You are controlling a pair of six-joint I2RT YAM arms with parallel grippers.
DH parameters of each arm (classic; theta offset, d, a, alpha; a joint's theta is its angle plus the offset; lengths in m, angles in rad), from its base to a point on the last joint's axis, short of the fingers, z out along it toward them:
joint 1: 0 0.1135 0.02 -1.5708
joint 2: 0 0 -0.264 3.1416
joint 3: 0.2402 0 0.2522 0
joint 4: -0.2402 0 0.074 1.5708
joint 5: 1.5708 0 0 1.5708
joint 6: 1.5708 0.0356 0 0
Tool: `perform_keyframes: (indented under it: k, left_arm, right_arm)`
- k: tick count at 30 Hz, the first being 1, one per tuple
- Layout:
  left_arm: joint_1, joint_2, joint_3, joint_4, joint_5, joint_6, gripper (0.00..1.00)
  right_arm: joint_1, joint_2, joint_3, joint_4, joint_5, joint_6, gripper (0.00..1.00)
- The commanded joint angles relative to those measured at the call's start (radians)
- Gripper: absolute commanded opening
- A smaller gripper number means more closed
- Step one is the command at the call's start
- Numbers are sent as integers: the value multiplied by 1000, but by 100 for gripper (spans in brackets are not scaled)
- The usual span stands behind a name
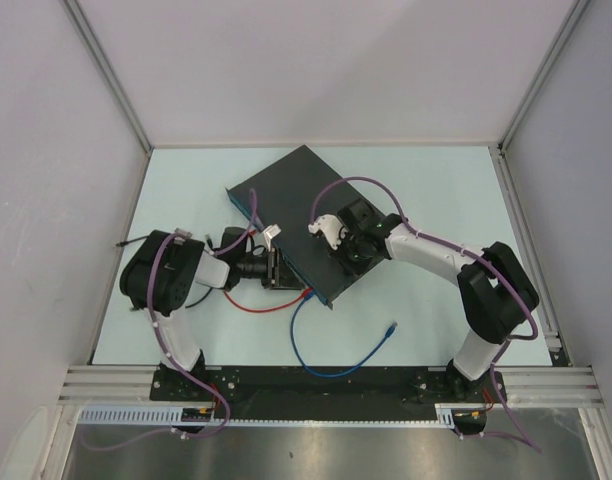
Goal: Pull the plug from the switch port
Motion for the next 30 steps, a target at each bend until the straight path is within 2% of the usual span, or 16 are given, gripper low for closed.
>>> perform_keyframes:
  k: [1, 30]
  left_arm:
    - [-7, 14, 24, 76, 47, 3, 38]
    - [-57, 159, 114, 103, 125, -56, 31]
  right_arm:
    - [8, 7, 6, 19, -2, 9, 0]
    - [24, -4, 6, 14, 26, -15, 0]
